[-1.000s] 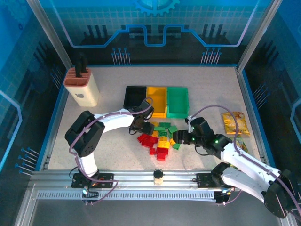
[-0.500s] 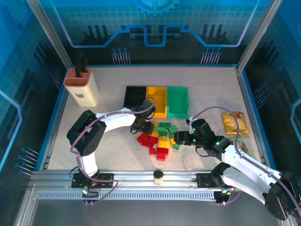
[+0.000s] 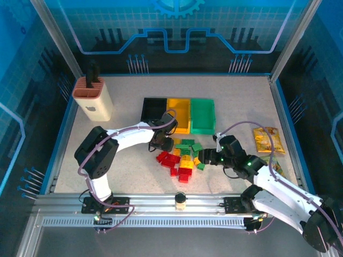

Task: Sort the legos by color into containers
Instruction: Pick up the lego from the center of the table, then place the lego in the container.

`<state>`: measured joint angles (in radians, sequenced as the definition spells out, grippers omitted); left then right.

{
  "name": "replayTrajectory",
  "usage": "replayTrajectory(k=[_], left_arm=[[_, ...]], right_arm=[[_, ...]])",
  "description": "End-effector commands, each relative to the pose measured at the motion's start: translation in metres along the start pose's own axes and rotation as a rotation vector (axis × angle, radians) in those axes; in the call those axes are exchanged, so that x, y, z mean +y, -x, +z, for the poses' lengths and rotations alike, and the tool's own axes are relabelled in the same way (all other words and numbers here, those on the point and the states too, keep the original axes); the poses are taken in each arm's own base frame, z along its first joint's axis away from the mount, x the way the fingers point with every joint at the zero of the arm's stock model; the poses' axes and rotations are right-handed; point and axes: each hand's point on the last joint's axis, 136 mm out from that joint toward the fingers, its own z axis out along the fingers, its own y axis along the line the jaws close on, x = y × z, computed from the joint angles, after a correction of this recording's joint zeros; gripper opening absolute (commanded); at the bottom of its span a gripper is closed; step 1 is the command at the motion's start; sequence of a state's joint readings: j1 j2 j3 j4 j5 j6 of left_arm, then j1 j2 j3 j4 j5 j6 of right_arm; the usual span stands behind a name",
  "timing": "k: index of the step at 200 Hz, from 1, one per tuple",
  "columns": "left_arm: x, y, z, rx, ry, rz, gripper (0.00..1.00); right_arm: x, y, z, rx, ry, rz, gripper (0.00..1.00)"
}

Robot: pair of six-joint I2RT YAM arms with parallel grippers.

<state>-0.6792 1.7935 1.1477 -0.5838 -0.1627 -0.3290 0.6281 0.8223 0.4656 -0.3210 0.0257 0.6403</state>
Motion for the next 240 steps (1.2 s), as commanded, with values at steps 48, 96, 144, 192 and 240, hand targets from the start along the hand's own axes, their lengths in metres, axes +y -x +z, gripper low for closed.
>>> replayTrajectory(k=[48,96,144,192,240], left_arm=[[-0.004,0.044,-0.061,-0.153,-0.011,0.016,0.54],[-0.009,0.093,-0.082,-0.237,-0.046,-0.009,0.53],[-0.012,0.139,-0.065,-0.249,-0.049,-0.045,0.52],[-0.010,0.168,-0.048,-0.250,-0.048,-0.076,0.52],[-0.018,0.177,-0.061,-0.255,-0.082,-0.082,0.88]], right_arm=[[0.000,0.005,-0.007,-0.027,-0.007,-0.003,0.74],[0.002,0.008,-0.009,-0.026,-0.010,-0.008,0.75],[0.001,0.003,-0.014,-0.015,-0.009,-0.002,0.75],[-0.001,-0.002,-0.019,-0.017,-0.006,0.009,0.74],[0.001,0.000,-0.023,-0.017,-0.002,-0.002,0.75]])
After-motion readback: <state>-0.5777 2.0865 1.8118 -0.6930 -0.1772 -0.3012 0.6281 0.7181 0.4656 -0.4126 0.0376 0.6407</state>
